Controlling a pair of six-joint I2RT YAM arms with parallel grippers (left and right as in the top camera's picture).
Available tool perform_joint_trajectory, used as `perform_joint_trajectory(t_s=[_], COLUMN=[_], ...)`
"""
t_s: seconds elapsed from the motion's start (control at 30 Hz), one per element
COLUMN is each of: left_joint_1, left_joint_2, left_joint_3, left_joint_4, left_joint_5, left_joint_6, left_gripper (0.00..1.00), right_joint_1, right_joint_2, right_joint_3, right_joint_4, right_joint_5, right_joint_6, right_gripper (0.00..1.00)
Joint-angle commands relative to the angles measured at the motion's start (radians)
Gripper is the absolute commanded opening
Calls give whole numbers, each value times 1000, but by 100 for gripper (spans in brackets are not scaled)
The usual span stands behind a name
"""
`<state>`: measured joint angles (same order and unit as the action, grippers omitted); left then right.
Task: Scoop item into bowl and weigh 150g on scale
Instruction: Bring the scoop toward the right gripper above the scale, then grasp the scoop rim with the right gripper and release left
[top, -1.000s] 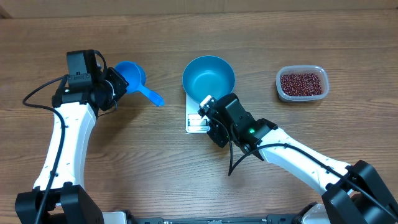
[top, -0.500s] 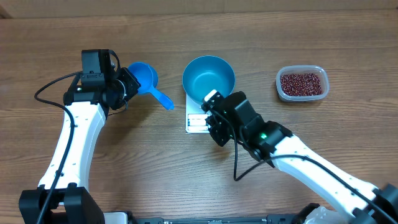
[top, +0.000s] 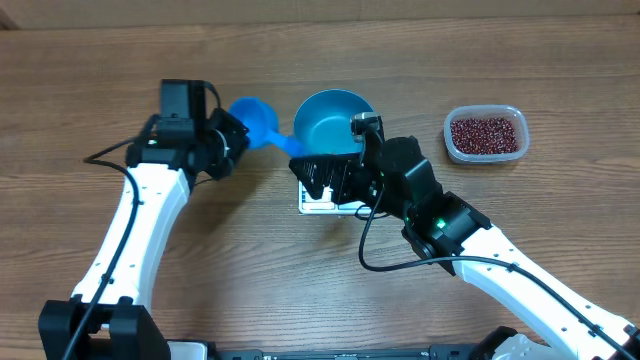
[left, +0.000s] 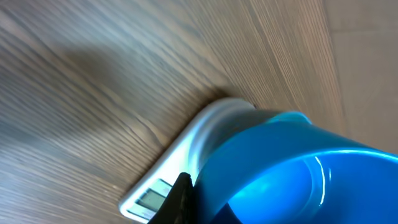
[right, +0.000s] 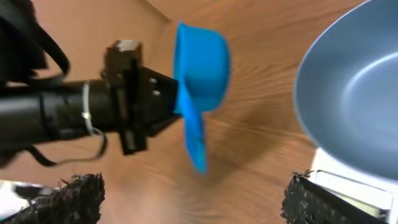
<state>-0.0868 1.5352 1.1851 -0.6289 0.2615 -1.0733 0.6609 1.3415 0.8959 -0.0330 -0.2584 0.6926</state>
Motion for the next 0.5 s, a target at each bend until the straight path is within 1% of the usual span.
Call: perform_joint_trajectory(t_s=[0.0, 0.03, 0.33, 0.47], left_joint_1=[-34, -47, -106, -117], left_joint_2=[-11, -11, -11, -11], left_joint_3=[11, 11, 11, 11], left_joint_4=[0, 0, -20, -58], left_joint_5=[20, 20, 43, 43], left_joint_6=[-132, -133, -138, -128], left_gripper=[4, 4, 4, 4], right_joint_1=[-5, -5, -5, -6], right_joint_2=[-17, -16, 12, 28], right_joint_3=[15, 15, 14, 14], right_joint_4=[57, 67, 57, 40], right_joint_5=[-26, -11, 23, 60], right_joint_6=[175, 176, 175, 163], right_gripper=[77, 72, 70, 58])
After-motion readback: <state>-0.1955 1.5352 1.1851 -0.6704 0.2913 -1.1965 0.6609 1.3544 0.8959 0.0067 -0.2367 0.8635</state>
